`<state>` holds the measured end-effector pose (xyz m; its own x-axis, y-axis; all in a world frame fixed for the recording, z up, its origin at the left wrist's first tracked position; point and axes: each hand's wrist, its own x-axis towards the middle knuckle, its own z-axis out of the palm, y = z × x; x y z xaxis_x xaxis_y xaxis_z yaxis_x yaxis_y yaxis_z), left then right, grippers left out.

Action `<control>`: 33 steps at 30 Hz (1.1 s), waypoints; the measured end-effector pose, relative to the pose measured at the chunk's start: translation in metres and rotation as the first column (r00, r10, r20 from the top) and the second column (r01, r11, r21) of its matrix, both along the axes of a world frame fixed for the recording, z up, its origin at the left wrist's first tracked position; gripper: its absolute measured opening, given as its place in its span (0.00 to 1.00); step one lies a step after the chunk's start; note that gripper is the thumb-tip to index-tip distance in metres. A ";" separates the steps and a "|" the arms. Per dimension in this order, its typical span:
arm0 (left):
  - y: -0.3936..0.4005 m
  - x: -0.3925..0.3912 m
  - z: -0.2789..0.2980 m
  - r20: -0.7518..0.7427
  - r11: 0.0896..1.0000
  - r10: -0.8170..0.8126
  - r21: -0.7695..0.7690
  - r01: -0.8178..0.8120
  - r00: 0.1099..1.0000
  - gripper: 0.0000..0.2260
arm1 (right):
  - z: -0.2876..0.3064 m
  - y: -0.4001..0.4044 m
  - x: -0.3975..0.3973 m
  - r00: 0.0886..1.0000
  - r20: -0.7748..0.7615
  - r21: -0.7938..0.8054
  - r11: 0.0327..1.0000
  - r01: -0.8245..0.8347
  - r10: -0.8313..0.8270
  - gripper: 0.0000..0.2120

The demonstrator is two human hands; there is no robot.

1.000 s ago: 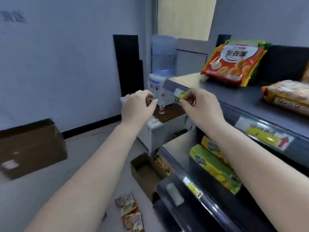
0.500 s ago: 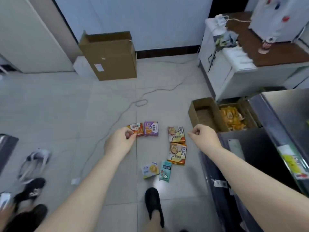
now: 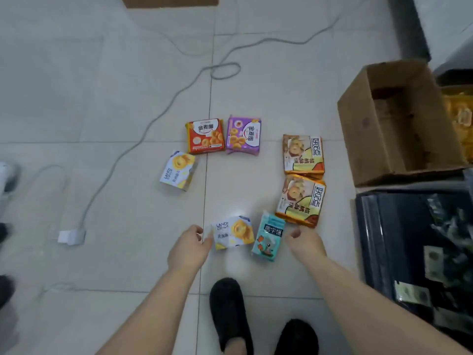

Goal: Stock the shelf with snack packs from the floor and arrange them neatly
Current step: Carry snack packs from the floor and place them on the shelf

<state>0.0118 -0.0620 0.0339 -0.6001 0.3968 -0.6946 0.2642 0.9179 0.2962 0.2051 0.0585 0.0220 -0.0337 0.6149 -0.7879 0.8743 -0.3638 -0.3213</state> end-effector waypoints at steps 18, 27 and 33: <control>0.003 0.004 -0.282 0.409 0.834 0.356 0.266 -0.483 0.840 0.16 | -0.283 -0.031 0.005 0.971 -0.136 0.155 0.964 0.216 -0.196 0.11; 0.030 0.000 -0.080 0.330 0.746 0.306 0.500 -0.441 0.893 0.18 | -0.080 -0.004 0.003 0.889 -0.361 0.340 0.848 0.406 -0.281 0.04; 0.039 -0.010 0.166 0.336 0.616 0.282 0.654 -0.438 0.899 0.12 | 0.171 0.012 -0.010 0.822 -0.520 0.427 0.763 0.485 -0.231 0.05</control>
<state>0.0021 -0.0233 0.2003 -0.6973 0.5860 -0.4127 -0.1717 0.4225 0.8900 0.1954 0.0705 0.1928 0.0354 0.9524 -0.3028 0.4468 -0.2861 -0.8476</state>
